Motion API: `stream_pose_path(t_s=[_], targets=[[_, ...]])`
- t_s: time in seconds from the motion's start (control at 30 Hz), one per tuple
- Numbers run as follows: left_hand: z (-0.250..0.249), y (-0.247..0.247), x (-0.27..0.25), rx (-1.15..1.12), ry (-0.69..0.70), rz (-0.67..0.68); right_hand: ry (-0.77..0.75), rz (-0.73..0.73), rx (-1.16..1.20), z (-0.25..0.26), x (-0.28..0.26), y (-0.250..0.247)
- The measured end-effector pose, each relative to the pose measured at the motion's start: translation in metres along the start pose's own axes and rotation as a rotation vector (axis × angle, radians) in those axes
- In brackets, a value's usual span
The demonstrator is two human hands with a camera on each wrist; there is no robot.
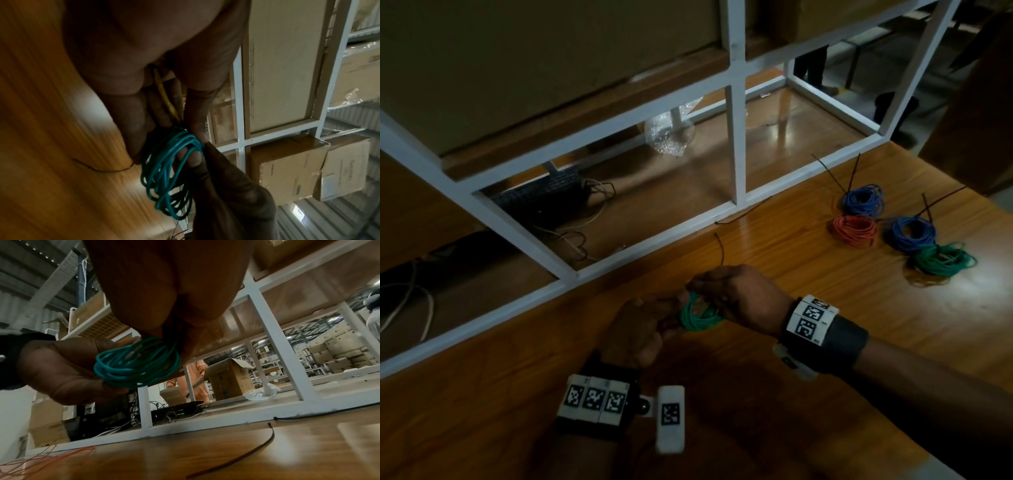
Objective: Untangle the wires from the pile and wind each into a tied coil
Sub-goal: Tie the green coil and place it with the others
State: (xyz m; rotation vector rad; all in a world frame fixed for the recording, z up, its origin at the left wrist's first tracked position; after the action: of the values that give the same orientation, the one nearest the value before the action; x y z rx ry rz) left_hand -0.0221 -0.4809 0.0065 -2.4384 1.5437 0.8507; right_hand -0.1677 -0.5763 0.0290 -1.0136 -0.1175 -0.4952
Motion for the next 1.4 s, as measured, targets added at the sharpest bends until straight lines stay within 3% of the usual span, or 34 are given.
stream_pose_path(t_s=[0.17, 0.3, 0.47, 0.57, 0.67, 0.8, 0.9, 1.07, 1.2, 1.27, 1.4], targets=[[0.005, 0.001, -0.003, -0.018, 0.015, -0.041, -0.052, -0.035, -0.033, 0.000, -0.002, 0.006], [0.005, 0.001, -0.006, -0.005, -0.018, 0.025, -0.135, -0.058, -0.131, 0.002, -0.002, 0.004], [-0.004, -0.002, -0.012, 0.122, -0.150, 0.222, -0.281, -0.076, -0.168, 0.013, -0.005, 0.003], [-0.006, -0.002, -0.016, 0.111, -0.141, 0.208, -0.279, -0.093, -0.148, 0.011, -0.006, 0.003], [-0.009, 0.003, -0.022, 0.087, -0.076, 0.146, -0.166, -0.029, 0.001, 0.005, -0.002, 0.003], [-0.001, 0.000, -0.026, 0.066, -0.014, 0.092, 0.239, 0.308, 0.535, -0.014, -0.001, 0.006], [-0.001, 0.002, -0.032, 0.114, 0.010, 0.128, 0.302, 0.332, 0.703, -0.017, -0.001, 0.001], [-0.007, 0.008, -0.038, 0.252, 0.104, 0.139, 0.196, 0.307, 0.594, -0.009, 0.002, -0.006], [0.002, -0.004, -0.033, 0.219, 0.119, 0.073, 0.005, 0.284, 0.189, 0.000, -0.002, -0.001], [0.001, -0.003, -0.036, 0.200, 0.129, 0.081, -0.036, 0.225, 0.079, 0.002, -0.007, 0.008], [-0.001, 0.002, -0.037, 0.228, 0.196, 0.073, -0.006, 0.039, 0.074, -0.003, -0.014, 0.018]])
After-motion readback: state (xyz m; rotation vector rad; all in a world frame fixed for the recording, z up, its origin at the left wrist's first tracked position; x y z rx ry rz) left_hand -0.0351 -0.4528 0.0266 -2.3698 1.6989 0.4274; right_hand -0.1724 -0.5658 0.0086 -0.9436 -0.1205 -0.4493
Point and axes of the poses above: each hand's wrist, its own x-axis towards the middle knuckle, its own y-axis out of the palm, z = x × y, the point moved 5 cm from there along x, towards the middle knuckle, and after that the axes turned 3 degrees about y, right-handed, at the moved point
